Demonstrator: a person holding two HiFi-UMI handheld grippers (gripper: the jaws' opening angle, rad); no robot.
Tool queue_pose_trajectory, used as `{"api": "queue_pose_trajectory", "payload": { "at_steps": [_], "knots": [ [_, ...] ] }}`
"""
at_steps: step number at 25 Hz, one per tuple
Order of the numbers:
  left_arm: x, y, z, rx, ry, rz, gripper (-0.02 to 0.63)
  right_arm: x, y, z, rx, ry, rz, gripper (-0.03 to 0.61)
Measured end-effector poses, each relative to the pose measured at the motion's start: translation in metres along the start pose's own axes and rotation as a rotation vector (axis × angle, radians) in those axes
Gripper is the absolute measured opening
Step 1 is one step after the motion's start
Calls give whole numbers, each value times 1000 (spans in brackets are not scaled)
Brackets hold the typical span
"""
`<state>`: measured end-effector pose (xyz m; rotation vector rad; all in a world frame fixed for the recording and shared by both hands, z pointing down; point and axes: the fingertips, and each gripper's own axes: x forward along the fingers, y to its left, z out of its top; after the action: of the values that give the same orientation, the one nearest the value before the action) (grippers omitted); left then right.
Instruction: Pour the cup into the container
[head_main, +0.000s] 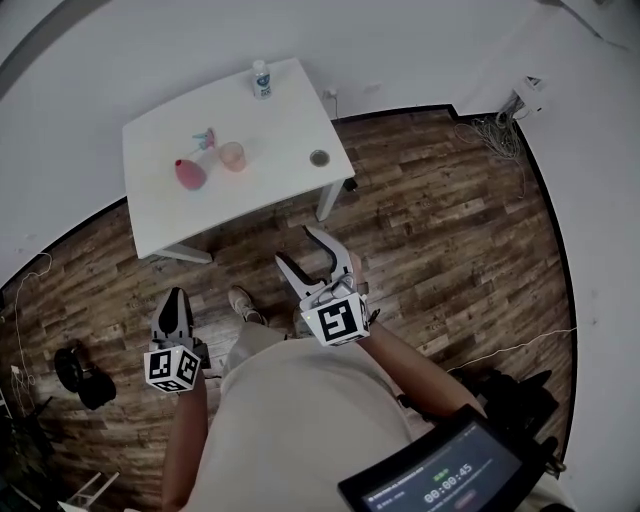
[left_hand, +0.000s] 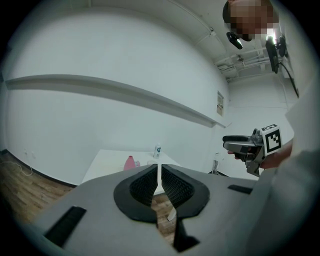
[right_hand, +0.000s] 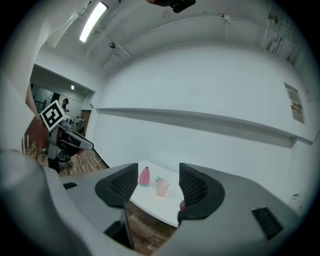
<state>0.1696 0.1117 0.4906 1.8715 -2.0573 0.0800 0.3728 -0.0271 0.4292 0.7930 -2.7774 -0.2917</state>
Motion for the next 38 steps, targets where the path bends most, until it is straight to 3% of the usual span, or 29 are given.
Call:
{"api": "queue_pose_trajectory", "payload": {
  "at_steps": [8, 20, 25, 33, 38],
  "knots": [
    [-46, -28, -27, -34, 1, 60, 14, -37, 8, -5, 13, -15, 41, 262],
    [-83, 18, -24, -45, 13, 136, 14, -21, 38, -2, 33, 2, 52, 262],
    [-85, 56, -19, -43, 17, 96, 14, 1, 61, 8, 27, 15, 16, 262],
    [-95, 133, 3, 4, 22, -40, 14, 30, 117, 24, 4, 96, -84, 262],
    [-112, 182, 9, -13, 7, -100, 14, 37, 158, 42, 5, 129, -156, 262]
  ]
}}
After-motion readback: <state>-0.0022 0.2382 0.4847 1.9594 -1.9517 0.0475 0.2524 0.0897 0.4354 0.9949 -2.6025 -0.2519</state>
